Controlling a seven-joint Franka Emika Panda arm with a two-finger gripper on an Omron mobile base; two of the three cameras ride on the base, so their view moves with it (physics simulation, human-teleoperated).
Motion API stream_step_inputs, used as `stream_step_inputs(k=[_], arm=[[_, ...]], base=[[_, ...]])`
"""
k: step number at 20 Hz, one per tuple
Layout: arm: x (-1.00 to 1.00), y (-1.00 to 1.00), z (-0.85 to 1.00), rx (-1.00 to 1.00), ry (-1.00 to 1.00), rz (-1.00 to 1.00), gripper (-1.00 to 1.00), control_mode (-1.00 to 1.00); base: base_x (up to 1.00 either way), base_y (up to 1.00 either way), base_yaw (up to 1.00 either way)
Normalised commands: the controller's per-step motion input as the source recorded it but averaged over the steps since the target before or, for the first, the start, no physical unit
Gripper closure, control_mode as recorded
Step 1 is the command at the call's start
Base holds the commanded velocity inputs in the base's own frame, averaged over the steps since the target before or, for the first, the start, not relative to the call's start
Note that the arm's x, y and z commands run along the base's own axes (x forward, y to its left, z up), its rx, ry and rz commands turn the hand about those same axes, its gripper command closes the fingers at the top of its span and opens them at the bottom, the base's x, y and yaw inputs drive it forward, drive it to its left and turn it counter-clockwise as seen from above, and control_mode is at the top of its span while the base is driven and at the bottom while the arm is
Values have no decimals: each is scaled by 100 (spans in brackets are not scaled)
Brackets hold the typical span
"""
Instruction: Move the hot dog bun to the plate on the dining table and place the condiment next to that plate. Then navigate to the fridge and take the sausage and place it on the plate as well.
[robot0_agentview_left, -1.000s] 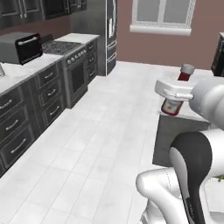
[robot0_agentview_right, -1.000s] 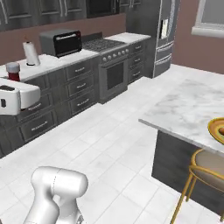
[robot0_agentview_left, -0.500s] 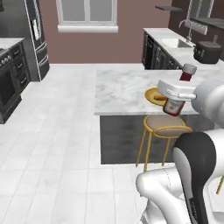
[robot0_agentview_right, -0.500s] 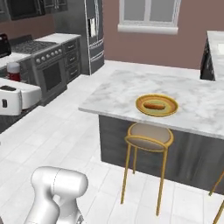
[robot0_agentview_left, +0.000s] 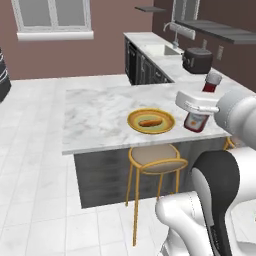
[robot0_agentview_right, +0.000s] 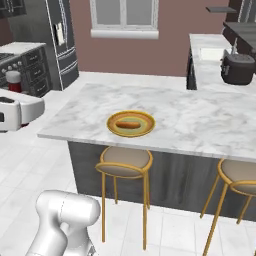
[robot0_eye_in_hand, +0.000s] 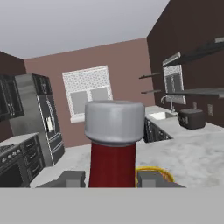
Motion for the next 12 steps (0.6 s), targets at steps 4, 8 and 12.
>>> stream_step_inputs(k=[4,8,12], arm=[[0,0,0,0,0,0,100,100],[0,0,0,0,0,0,100,100],[0,0,0,0,0,0,100,100]], base=[[66,-77,-2],[74,-60,2],[81,-41,1]])
